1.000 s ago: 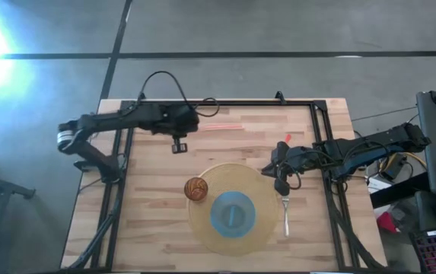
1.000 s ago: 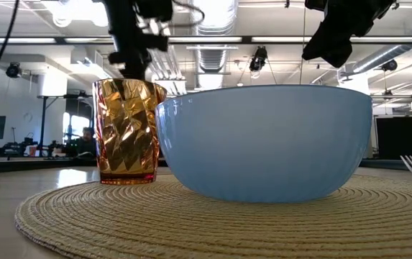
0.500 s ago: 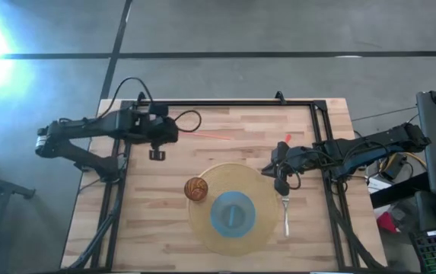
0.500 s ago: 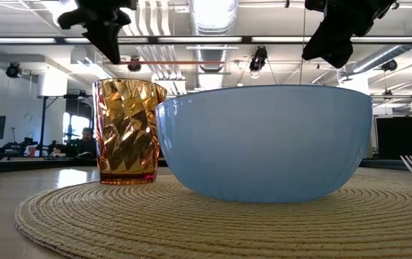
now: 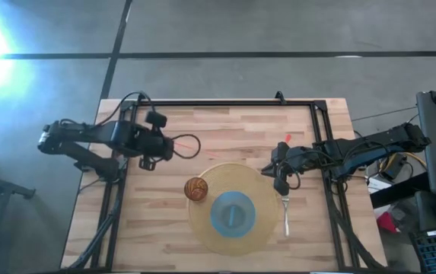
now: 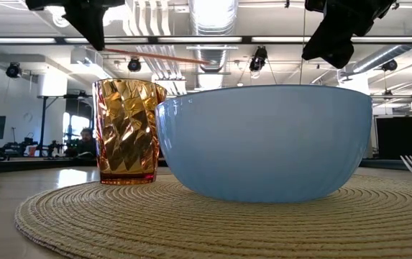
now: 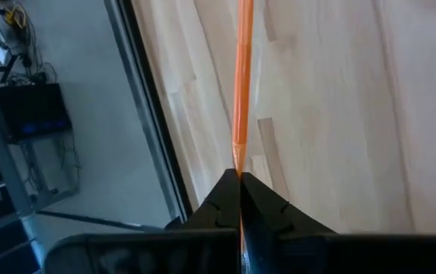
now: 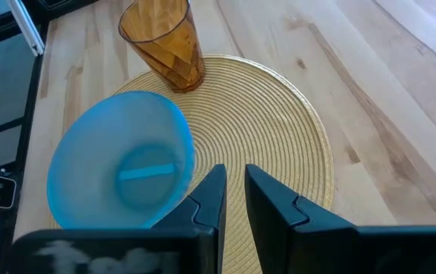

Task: Pick & Place Utensil
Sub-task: Put the straw into the cup

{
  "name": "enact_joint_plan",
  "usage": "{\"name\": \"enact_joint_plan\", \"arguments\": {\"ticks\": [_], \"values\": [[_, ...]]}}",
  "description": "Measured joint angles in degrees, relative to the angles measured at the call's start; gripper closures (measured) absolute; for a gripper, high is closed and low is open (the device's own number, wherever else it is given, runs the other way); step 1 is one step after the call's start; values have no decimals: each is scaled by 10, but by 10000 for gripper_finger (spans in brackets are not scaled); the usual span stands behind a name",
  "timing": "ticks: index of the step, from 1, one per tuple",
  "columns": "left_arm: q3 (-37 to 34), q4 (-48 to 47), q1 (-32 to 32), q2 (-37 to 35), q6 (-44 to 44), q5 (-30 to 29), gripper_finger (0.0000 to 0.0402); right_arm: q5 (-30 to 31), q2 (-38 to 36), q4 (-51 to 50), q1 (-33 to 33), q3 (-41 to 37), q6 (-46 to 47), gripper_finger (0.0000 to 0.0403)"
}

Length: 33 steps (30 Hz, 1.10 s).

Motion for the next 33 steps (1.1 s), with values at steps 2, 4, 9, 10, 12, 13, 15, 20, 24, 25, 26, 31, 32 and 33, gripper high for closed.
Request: {"name": "enact_joint_plan", "arguments": {"ticks": [2,4,9,10,12,13,15,20,24,25,26,31,32,33], "values": [[16,-30,-19,9,-15,-9,401,0,0,0,0,0,0,355],[36,-59,-35,19,-34,-9,401,0,0,0,0,0,0,355],[77,-64,-64,44,-48,-7,401,0,0,1,0,0,0,355],[86,-63,-68,48,-46,-7,401,0,0,1,0,0,0,355],[100,-64,-74,57,-43,-7,401,0,0,2,0,0,0,355],[108,-63,-76,62,-41,-7,401,0,0,3,0,0,0,355],[119,-63,-79,68,-38,-8,401,0,0,3,0,0,0,355],[128,-63,-82,81,-27,-22,401,0,0,3,0,0,0,355],[124,-63,-82,91,-26,-31,401,1,0,3,0,0,0,355],[123,-63,-82,92,-29,-33,401,1,0,4,0,0,0,355],[122,-63,-82,94,-32,-37,401,1,0,7,0,0,0,355],[122,-61,-89,109,-21,-66,401,0,0,78,0,0,-8,355],[122,-56,-91,113,-11,-67,401,0,0,99,0,0,-13,355],[122,-51,-93,118,-2,-67,401,0,0,120,0,0,-16,355]]}}
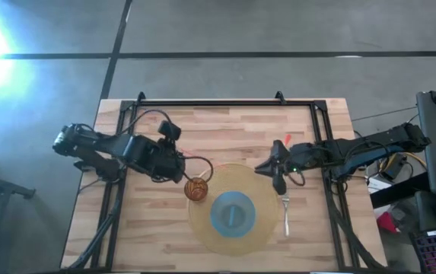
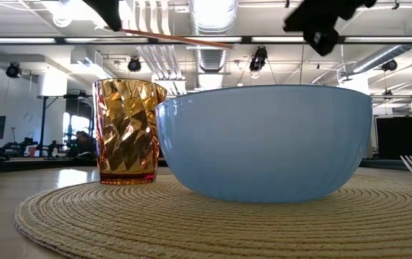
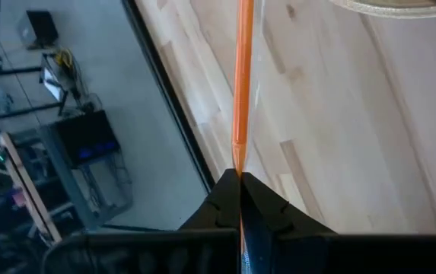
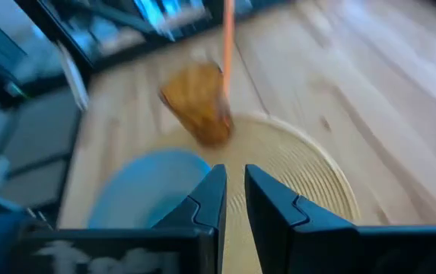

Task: Pick & Place Utensil
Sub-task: Put the straw into the cup

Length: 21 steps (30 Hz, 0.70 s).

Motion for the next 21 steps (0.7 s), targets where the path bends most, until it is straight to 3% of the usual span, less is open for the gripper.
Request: {"name": "enact_joint_plan", "arguments": {"ticks": [4,13,21], "values": [[0,12,-11,21,25,-4,401,0,0,64,0,6,-14,355],[0,14,-52,44,65,-45,401,0,1,58,-12,84,-62,353],[28,34,-90,36,77,-100,401,-6,29,46,-33,141,-79,308]]}}
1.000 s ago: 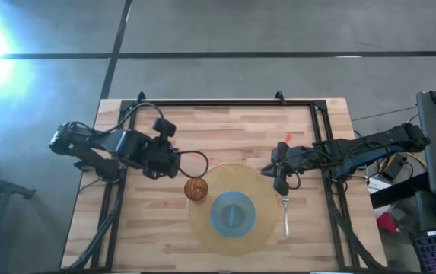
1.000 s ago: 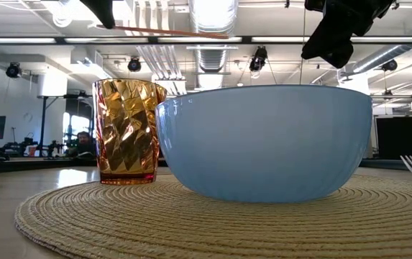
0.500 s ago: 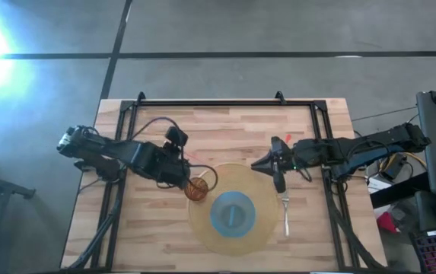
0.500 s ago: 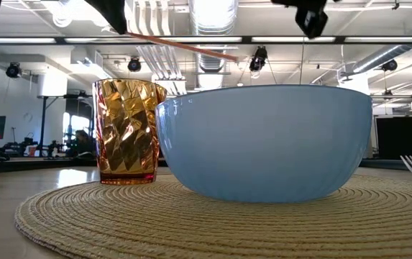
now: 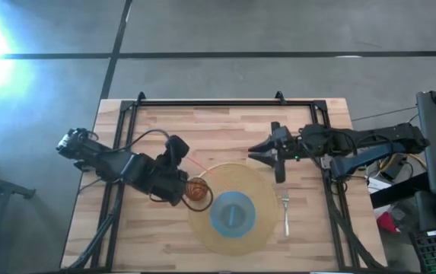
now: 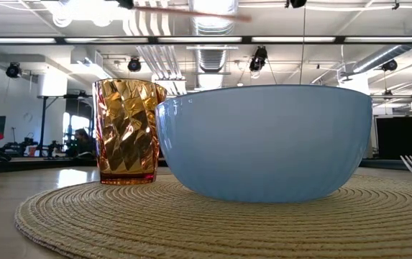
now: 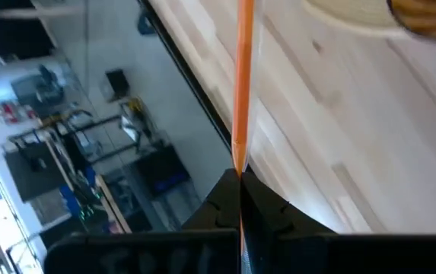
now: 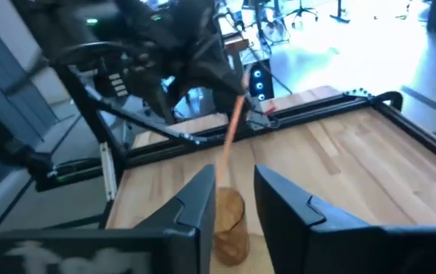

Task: Pick & Place Utensil
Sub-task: Put the straw into the cup

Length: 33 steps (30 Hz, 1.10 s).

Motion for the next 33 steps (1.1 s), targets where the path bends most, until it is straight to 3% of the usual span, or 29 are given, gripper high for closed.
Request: {"name": "enact_joint_plan", "arguments": {"ticks": [3,8,16,21,33], "values": [[5,35,-9,0,34,-3,401,-24,31,-11,-18,27,11,286],[5,68,-16,1,74,-28,401,-127,104,-42,-49,95,33,265],[5,74,-17,1,79,-36,401,-141,211,-168,-55,198,15,243],[5,74,-17,1,79,-37,401,-214,253,-179,-54,232,15,234],[4,74,-17,1,79,-57,401,-256,301,-211,-54,261,22,218]]}}
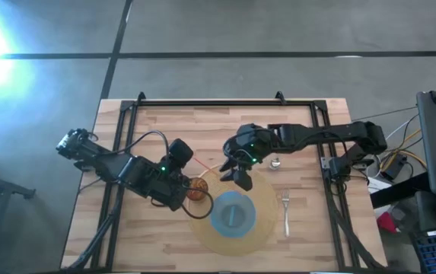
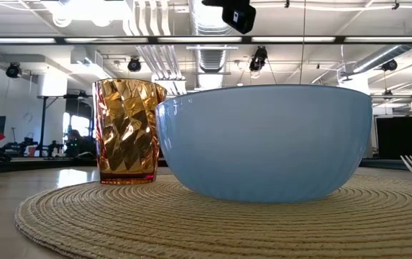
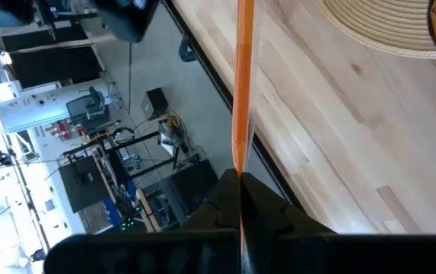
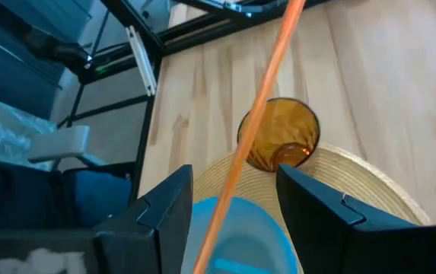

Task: Pick & Place Utensil
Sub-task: Put the straw into the cup

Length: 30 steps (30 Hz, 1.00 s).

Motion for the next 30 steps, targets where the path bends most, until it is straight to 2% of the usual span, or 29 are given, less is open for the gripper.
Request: {"name": "enact_joint_plan", "arguments": {"ticks": [11,15,22,30], "values": [[-3,0,0,0,0,-11,401,-28,19,-9,1,-2,13,240],[-4,0,0,0,0,-10,401,-28,18,-8,1,-2,16,277],[-5,0,0,0,-4,-10,401,-28,18,-8,1,-2,14,383],[-5,0,0,0,-78,-2,401,-28,18,-8,1,-3,8,394]]}}
